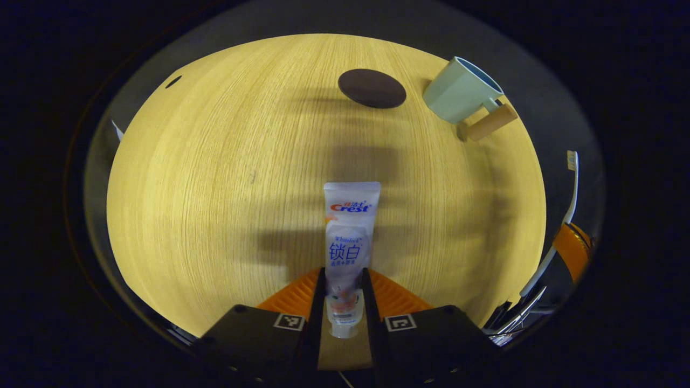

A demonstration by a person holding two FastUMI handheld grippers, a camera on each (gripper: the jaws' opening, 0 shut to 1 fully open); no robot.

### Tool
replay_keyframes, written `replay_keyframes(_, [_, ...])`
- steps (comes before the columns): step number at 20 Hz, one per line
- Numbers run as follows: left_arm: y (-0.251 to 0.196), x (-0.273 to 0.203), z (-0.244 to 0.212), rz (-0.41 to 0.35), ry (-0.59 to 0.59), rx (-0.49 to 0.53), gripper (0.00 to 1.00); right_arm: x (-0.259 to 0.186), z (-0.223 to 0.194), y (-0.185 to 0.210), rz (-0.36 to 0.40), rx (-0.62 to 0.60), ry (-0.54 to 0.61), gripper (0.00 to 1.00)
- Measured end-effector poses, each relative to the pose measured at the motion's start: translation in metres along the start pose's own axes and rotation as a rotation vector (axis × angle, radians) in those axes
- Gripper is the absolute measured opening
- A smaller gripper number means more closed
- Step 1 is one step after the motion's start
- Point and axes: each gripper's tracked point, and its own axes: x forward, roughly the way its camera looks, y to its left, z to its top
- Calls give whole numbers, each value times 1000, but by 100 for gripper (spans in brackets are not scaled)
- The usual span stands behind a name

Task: Put the toothbrush and toothpaste on the desktop into the cup, then pick up the cup and place it on the coaster on the desktop.

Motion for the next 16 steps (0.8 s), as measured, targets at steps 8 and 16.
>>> replay_keyframes(8, [-21, -6, 5, -56, -33, 56, 12, 5, 7, 0, 0, -1, -16, 5])
replay_keyframes(16, [3, -22, 15, -90, -117, 79, 10, -1, 30, 1, 28, 17, -112, 5])
